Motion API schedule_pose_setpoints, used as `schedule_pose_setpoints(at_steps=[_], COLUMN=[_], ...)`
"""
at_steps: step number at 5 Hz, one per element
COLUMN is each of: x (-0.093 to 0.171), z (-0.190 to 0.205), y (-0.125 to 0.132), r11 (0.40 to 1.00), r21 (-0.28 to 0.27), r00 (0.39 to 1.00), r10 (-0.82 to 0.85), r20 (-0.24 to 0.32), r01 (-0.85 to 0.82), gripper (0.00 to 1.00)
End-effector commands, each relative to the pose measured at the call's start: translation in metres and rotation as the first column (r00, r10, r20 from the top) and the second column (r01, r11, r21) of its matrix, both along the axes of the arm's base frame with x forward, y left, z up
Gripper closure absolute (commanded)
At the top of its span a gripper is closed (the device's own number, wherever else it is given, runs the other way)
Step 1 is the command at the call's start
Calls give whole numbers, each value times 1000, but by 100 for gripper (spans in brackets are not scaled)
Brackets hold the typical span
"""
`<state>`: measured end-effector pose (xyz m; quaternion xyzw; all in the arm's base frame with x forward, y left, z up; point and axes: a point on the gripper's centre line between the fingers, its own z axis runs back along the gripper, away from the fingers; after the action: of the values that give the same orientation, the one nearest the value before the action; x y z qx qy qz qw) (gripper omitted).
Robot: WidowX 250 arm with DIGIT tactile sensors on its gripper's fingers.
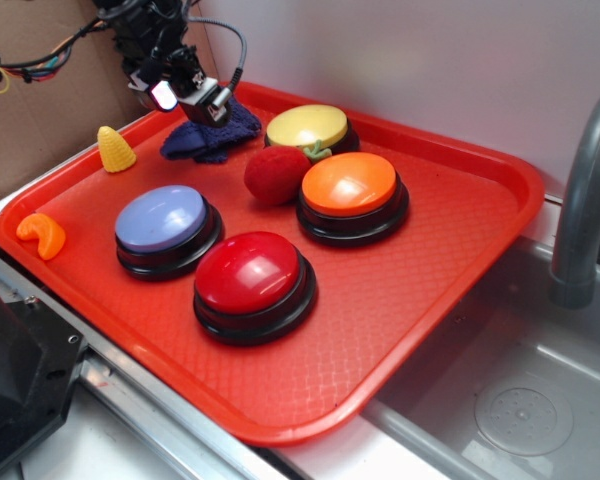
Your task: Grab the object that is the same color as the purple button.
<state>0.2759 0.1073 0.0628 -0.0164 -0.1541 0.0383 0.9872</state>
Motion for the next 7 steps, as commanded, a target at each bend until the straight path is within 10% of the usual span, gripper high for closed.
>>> schedule_pose_setpoints(at_steps=[1,2,3,7], x=[14,17,18,18], z=[-8,-18,-26,-14], y=[25,24,21,18], r11=[1000,1000,998,1000], r21=[19,1,-9,19], r00=[999,1000,995,1000], r10=[21,14,-53,8], r20=[26,23,79,3], r01=[-21,-14,54,-8], gripper=[0,0,100,100])
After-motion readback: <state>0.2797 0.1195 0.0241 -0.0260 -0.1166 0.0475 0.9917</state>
